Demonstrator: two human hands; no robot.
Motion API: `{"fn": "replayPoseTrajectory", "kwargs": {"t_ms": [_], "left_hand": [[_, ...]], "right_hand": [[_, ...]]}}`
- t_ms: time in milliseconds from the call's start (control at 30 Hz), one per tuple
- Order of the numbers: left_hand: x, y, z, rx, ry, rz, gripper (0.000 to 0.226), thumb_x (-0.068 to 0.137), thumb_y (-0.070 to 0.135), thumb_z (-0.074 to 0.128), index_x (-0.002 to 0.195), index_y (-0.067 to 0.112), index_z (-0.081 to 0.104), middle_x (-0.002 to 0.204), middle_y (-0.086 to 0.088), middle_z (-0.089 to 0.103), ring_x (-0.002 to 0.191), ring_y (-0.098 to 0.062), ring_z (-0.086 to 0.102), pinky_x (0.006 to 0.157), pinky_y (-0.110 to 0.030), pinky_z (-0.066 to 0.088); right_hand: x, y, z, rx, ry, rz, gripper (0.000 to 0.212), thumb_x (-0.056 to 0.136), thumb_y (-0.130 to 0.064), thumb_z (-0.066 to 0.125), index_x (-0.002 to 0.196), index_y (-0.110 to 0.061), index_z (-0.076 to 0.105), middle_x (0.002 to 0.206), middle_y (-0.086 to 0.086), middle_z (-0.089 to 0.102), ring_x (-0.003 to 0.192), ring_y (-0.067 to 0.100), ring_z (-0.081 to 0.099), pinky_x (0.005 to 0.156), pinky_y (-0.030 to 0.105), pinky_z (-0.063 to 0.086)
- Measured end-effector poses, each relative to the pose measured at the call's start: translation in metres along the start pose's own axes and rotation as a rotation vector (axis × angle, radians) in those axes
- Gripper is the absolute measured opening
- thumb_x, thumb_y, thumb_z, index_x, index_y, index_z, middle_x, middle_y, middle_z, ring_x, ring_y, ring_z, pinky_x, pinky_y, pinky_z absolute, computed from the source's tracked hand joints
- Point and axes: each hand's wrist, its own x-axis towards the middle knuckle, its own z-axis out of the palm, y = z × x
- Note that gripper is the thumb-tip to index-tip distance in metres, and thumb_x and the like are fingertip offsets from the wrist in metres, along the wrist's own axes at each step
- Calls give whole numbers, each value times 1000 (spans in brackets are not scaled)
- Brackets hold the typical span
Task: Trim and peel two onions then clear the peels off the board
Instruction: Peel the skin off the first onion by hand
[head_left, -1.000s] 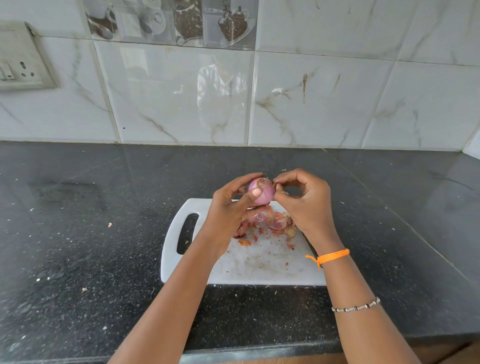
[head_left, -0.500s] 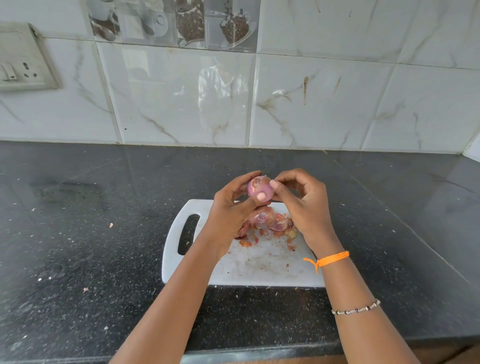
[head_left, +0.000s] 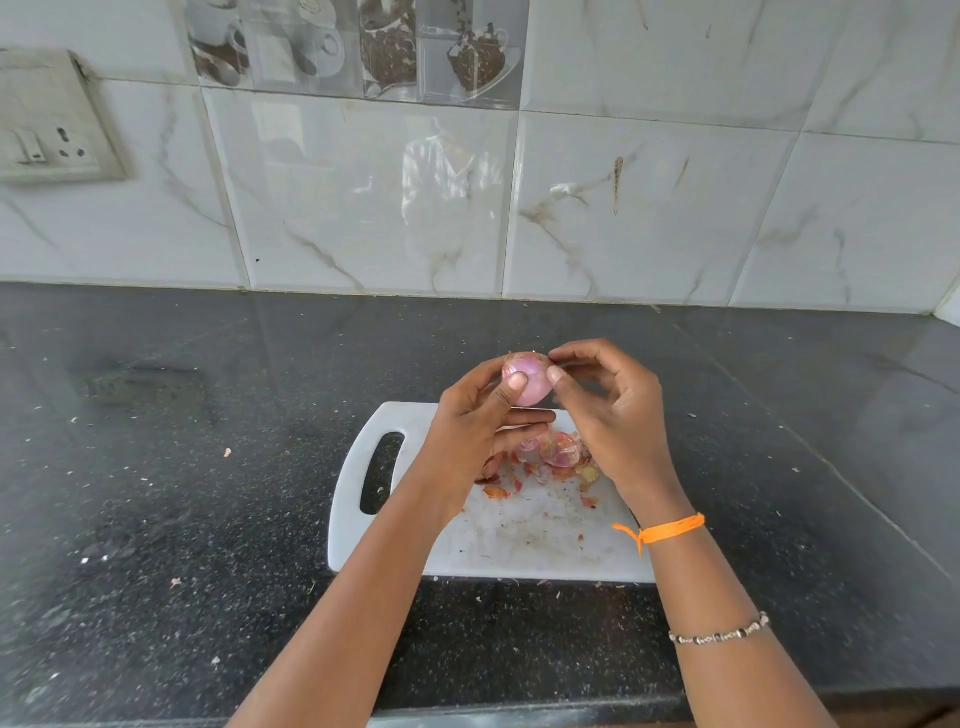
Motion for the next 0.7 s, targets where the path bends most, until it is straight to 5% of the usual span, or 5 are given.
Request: {"fn": "replayPoseTrajectory", "kwargs": {"t_ms": [433, 633, 700], "left_hand": [[0, 0, 2, 94, 22, 20, 28, 96, 13, 50, 122, 8, 58, 108, -14, 68, 88, -24, 70, 76, -31, 59], [0, 0, 5, 115, 29, 32, 27, 96, 14, 50, 121, 9, 58, 108, -13, 67, 82, -22, 71, 77, -31, 59], [0, 0, 4, 115, 39, 49, 26, 94, 13, 52, 119, 9, 59, 105, -12, 67, 81, -21, 71, 75, -29, 59]], "right_hand": [[0, 0, 2, -145, 92, -22, 11, 74, -4, 68, 79, -13, 66, 75, -8, 67, 70, 3, 65, 65, 12, 49], [2, 1, -3, -9, 95, 55, 10, 86, -9, 59, 81, -9, 68, 79, 5, 70, 77, 20, 70, 74, 42, 58], [1, -1, -3, -19, 50, 28, 3, 86, -11, 66, 84, -10, 67, 81, 2, 70, 77, 16, 69, 72, 35, 58]]}}
